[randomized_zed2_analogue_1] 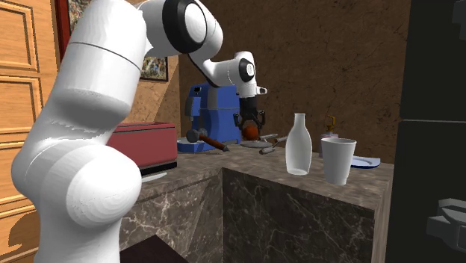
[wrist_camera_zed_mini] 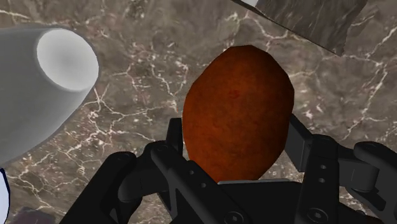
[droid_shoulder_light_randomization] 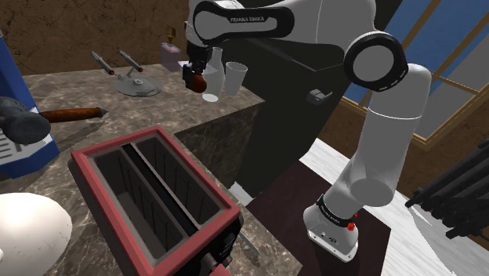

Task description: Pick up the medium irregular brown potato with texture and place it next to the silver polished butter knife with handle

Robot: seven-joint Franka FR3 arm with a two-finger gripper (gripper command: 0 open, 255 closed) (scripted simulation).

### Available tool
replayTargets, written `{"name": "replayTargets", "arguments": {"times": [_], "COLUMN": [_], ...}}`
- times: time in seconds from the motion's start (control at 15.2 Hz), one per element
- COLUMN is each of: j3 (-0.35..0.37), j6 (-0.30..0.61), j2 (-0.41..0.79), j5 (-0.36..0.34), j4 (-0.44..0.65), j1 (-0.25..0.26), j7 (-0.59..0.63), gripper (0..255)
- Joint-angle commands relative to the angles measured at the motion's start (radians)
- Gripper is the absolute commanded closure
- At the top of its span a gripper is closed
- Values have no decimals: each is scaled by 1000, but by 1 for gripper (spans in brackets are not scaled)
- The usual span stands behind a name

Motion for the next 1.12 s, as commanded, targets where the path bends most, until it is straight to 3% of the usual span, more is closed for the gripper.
{"name": "replayTargets", "arguments": {"times": [0.0, 0.53, 1.06], "j3": [9, 64, 141], "j6": [25, 83, 97], "j2": [-58, -264, -425], "j5": [-2, -2, 16], "j4": [-85, -360, -545], "j1": [17, 88, 164], "j7": [31, 168, 316], "gripper": [255, 255, 255]}}
